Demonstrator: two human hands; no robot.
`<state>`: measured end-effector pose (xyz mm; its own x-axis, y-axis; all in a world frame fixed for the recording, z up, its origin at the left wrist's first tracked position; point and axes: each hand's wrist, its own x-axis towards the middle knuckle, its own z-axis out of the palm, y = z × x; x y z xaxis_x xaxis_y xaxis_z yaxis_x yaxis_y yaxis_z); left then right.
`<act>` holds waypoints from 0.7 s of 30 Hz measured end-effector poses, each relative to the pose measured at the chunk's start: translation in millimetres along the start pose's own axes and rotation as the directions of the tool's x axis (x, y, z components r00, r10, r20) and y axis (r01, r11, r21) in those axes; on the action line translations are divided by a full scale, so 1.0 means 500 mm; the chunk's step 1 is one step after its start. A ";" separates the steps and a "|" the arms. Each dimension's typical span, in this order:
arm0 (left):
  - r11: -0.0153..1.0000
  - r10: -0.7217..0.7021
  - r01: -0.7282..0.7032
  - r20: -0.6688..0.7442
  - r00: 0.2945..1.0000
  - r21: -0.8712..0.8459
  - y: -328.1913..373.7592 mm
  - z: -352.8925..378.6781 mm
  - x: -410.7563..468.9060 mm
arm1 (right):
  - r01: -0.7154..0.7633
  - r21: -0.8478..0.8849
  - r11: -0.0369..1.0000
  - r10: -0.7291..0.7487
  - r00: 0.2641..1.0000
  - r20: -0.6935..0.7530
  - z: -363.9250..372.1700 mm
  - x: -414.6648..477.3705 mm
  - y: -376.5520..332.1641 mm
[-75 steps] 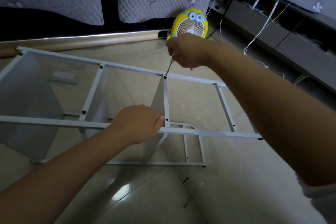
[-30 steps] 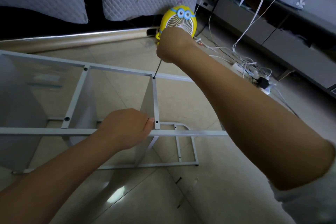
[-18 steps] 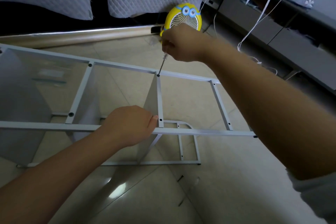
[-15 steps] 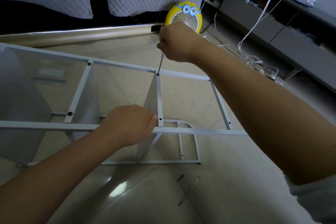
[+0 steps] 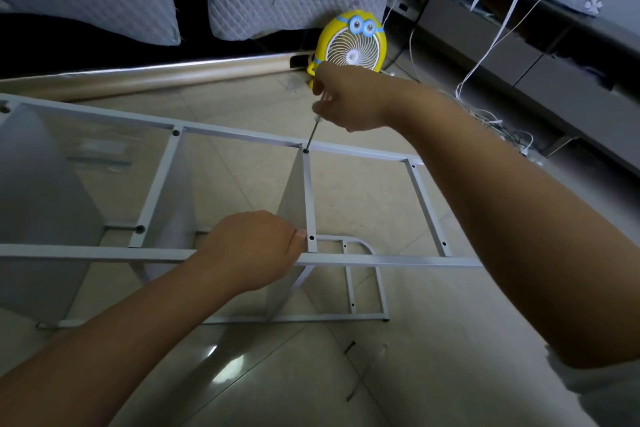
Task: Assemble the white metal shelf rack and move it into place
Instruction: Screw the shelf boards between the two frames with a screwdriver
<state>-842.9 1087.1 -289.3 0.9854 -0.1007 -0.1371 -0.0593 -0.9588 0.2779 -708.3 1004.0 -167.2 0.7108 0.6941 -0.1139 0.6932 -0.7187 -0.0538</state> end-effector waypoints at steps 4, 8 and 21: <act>1.000 -0.004 0.005 -0.015 1.000 0.017 0.000 0.004 0.003 | 0.109 -0.014 0.994 -0.109 0.992 -0.066 0.002 -0.006 0.011; 1.000 0.004 -0.004 -0.011 1.000 0.026 0.004 0.004 0.004 | 0.053 -0.052 0.997 -0.059 0.991 -0.122 0.016 0.010 0.012; 0.999 -0.039 0.037 -0.188 0.981 -0.015 -0.004 0.003 -0.002 | 0.009 0.494 0.869 0.205 0.904 -0.376 0.010 -0.079 0.101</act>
<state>-844.1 1088.7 -291.3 0.9994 -0.0113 0.0333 -0.0204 -0.9578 0.2866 -702.1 939.8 -170.4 0.8290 0.4955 0.2592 0.5500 -0.6386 -0.5383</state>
